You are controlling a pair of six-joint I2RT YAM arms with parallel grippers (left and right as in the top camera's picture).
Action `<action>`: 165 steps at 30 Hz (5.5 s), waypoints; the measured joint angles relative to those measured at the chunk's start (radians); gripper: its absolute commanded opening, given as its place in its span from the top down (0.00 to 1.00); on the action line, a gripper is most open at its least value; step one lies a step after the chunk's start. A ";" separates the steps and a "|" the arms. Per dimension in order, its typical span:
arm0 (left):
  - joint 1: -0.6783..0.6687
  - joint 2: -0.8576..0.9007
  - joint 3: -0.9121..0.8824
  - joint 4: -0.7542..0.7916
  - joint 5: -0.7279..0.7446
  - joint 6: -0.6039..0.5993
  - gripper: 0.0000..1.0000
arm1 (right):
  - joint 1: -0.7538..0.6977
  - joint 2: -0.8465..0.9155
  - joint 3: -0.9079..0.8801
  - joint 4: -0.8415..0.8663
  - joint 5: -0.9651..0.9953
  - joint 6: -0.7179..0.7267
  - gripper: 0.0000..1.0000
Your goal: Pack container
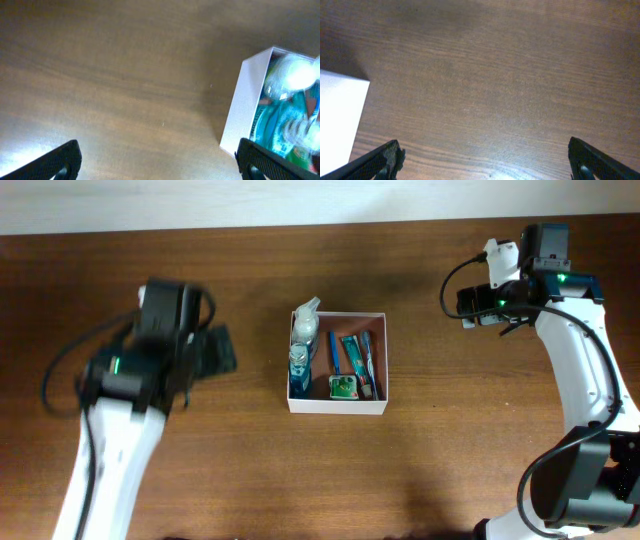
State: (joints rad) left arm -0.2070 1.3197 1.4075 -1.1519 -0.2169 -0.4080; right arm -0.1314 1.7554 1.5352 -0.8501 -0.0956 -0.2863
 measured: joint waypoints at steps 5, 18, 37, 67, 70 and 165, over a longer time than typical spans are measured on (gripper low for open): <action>0.000 -0.238 -0.306 0.114 -0.002 0.000 0.01 | 0.000 0.000 0.000 -0.001 0.000 0.000 0.02; 0.000 -0.789 -1.076 0.775 -0.011 0.000 0.01 | 0.000 0.000 0.000 0.000 0.000 0.001 0.02; 0.089 -1.072 -1.361 1.177 -0.042 0.192 0.01 | 0.000 0.000 0.000 -0.001 0.000 0.000 0.02; 0.166 -1.304 -1.389 1.091 -0.022 0.363 0.01 | 0.000 0.000 0.000 -0.001 0.000 0.000 0.02; 0.166 -1.304 -1.389 1.091 -0.021 0.363 0.01 | 0.000 0.000 0.000 -0.001 0.000 0.000 0.02; 0.166 -1.307 -1.389 1.088 -0.019 0.363 0.01 | 0.126 -1.726 -1.360 0.886 -0.140 -0.001 0.02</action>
State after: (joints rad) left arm -0.0414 0.0128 0.0181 -0.0639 -0.2359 -0.0448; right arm -0.0055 0.0292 0.1753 0.0357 -0.2356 -0.2871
